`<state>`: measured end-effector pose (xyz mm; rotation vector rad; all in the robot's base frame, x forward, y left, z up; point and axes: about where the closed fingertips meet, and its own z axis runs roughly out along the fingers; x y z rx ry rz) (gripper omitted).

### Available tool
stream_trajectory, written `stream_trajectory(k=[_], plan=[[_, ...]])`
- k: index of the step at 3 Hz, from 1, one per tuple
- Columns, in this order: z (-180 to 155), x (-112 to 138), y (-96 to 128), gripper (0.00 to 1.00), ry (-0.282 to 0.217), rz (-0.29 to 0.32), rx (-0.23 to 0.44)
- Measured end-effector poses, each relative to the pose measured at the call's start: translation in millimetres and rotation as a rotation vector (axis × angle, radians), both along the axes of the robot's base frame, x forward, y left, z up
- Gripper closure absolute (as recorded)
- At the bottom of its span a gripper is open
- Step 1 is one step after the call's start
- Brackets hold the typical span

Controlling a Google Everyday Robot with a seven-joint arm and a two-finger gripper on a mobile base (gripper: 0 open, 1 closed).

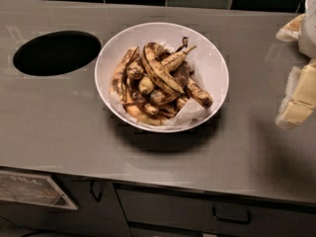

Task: Pick banana from white bowl

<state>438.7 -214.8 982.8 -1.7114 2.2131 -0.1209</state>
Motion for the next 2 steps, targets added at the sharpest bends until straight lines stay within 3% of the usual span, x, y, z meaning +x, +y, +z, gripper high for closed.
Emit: stream_trajectory(k=[1, 2], plan=[[0, 0, 0, 0.0, 0.0, 0.001, 0.0], [10, -7, 16, 0.0, -0.016, 0.038, -0.011]])
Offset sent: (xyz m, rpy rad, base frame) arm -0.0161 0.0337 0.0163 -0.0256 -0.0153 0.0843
